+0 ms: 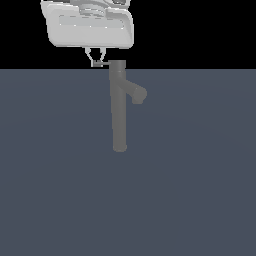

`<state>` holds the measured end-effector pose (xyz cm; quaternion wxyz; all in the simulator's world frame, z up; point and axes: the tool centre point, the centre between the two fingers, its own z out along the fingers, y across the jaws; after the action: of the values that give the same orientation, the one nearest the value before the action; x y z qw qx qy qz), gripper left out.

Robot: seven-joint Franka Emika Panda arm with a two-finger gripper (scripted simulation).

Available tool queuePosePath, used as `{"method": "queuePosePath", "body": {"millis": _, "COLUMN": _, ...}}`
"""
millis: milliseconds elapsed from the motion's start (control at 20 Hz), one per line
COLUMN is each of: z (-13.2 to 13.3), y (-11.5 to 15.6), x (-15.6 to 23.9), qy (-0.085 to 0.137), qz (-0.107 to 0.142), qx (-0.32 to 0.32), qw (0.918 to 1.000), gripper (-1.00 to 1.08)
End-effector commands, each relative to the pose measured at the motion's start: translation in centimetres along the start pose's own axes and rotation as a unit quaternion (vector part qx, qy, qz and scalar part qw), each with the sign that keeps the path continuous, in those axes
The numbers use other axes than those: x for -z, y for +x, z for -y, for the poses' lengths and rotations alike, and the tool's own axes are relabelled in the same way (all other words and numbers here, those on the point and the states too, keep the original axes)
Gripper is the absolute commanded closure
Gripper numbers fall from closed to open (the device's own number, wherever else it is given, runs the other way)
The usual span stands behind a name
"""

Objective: Turn on the faucet by rotating a designated handle.

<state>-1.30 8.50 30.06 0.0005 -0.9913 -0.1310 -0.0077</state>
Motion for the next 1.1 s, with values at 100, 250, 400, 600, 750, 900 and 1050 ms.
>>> {"method": "queuePosePath", "body": {"millis": 100, "z": -0.9, "y": -2.1, "x": 0.0, "qy": 0.000, "qz": 0.006, "qx": -0.004, "qw": 1.0000, "gripper": 1.08}}
{"method": "queuePosePath", "body": {"millis": 250, "z": -1.4, "y": -3.1, "x": 0.0, "qy": 0.000, "qz": 0.007, "qx": -0.005, "qw": 1.0000, "gripper": 1.08}}
{"method": "queuePosePath", "body": {"millis": 400, "z": -1.8, "y": -4.2, "x": 0.1, "qy": 0.001, "qz": 0.007, "qx": -0.005, "qw": 1.0000, "gripper": 1.08}}
{"method": "queuePosePath", "body": {"millis": 600, "z": -2.3, "y": -3.6, "x": 0.0, "qy": 0.000, "qz": 0.003, "qx": 0.001, "qw": 1.0000, "gripper": 1.08}}
{"method": "queuePosePath", "body": {"millis": 750, "z": -4.1, "y": -4.5, "x": 0.0, "qy": 0.000, "qz": 0.005, "qx": -0.002, "qw": 1.0000, "gripper": 1.08}}
{"method": "queuePosePath", "body": {"millis": 900, "z": -5.9, "y": -5.4, "x": 0.1, "qy": 0.000, "qz": 0.007, "qx": -0.004, "qw": 1.0000, "gripper": 1.08}}
{"method": "queuePosePath", "body": {"millis": 1050, "z": -3.5, "y": -4.3, "x": 0.0, "qy": 0.001, "qz": 0.002, "qx": 0.019, "qw": 0.9998, "gripper": 1.08}}
